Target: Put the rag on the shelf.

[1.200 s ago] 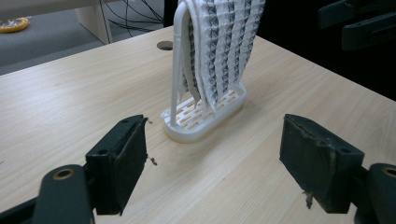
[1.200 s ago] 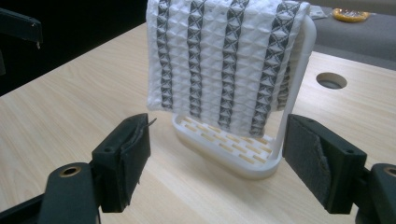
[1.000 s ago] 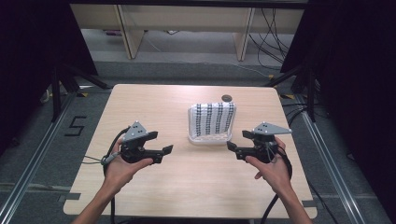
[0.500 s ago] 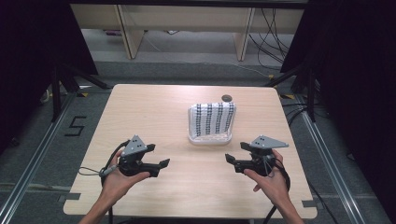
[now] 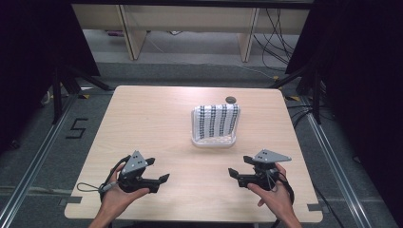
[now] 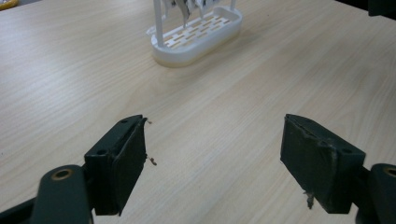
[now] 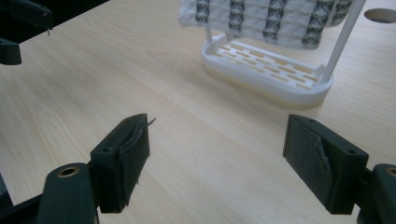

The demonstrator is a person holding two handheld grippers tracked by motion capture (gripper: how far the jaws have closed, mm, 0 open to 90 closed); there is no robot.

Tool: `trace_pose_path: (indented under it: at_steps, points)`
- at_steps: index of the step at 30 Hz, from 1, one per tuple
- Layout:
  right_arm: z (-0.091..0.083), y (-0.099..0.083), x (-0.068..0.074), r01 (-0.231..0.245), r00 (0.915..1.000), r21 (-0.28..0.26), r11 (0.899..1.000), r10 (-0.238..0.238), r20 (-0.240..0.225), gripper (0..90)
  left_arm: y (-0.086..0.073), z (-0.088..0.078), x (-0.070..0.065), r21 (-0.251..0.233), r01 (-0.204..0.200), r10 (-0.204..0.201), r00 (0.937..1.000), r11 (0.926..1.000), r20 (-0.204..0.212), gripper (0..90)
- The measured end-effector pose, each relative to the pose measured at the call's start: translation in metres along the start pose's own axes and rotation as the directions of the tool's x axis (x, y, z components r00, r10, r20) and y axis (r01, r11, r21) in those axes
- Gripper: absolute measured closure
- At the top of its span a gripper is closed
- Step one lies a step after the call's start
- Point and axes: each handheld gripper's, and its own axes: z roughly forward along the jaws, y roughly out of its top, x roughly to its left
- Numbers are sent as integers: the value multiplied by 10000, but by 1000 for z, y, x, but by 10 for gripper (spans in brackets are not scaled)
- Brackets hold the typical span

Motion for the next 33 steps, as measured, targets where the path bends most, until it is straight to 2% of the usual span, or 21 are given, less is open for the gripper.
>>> trace_pose_path:
  at_steps: [1,2,3,4,7,9,12,13,14,15,16,17,20,22,23,24,25,27,29,32,33]
  points:
    - [-1,-2,3,-419,9991,184,9990,420,-44,238,-2,-1,0,129,-158,158,9999,9998,-6,218]
    - [-2,-4,3,-413,9991,200,9989,414,-53,238,-4,-2,-1,196,-139,140,9999,9997,-55,218]
    - [-2,-6,-1,112,9999,39,9999,-112,59,238,-6,-3,0,270,-238,239,9997,9994,-26,218]
    - [-3,-8,-1,107,9999,26,9999,-107,84,238,-8,-2,-1,38,19,-19,10000,10000,-10,218]
    - [-7,-15,1,-422,9991,214,9989,423,-21,238,-13,-6,0,33,31,-31,10000,10000,-71,218]
    - [-8,-16,-2,-129,9999,83,9999,129,63,238,-17,-8,-1,9,105,-105,9998,9999,-172,218]
    - [-12,-19,2,-367,9993,213,9991,367,2,237,-21,-11,-1,170,-65,67,9999,9998,-114,218]
    - [-12,-21,3,-405,9992,164,9990,405,22,236,-22,-10,-3,-1,78,-78,9999,10000,-141,218]
    - [-12,-21,1,-160,9999,130,9998,160,-46,235,-22,-11,0,224,-394,399,9989,9990,-230,218]
    - [-12,-24,1,-19,9999,102,9999,17,140,229,-24,-11,-4,94,-38,40,9998,9999,-209,218]
    - [-12,-24,1,-19,9999,102,9999,17,140,229,-25,-11,-5,173,-129,133,9996,9998,-243,218]
    - [-14,-25,4,-358,9993,335,9988,354,117,225,-26,-11,-5,255,-231,237,9995,9994,-212,218]
    - [-13,-28,3,-48,10000,121,9999,47,64,201,-30,-8,-8,229,-238,241,9996,9995,-148,218]
    - [-15,-29,4,36,9999,241,9997,-39,138,185,-33,-9,-8,546,-455,461,9989,9975,-102,218]
    - [-14,-31,6,-165,9998,193,9997,163,78,179,-34,-6,-11,437,-216,222,9997,9988,-121,218]
    - [-15,-31,5,3,10000,278,9996,-5,78,172,-35,-7,-11,676,-487,490,9988,9965,-31,218]
    - [-16,-32,5,2,9999,425,9991,-9,161,166,-36,-6,-13,631,-371,373,9993,9973,-34,218]
    - [-16,-34,5,-28,9999,470,9989,22,144,165,-37,-6,-14,782,-578,582,9983,9953,-39,218]
    - [-17,-38,8,-247,9996,471,9986,242,124,165,-38,-4,-17,589,-397,401,9992,9975,-67,218]
    - [-19,-41,9,-311,9994,604,9977,301,168,165,-40,-5,-19,855,-685,693,9976,9940,-54,218]
    - [-19,-41,7,-74,9998,691,9976,60,203,165,-42,-4,-21,828,-686,693,9976,9942,-58,218]
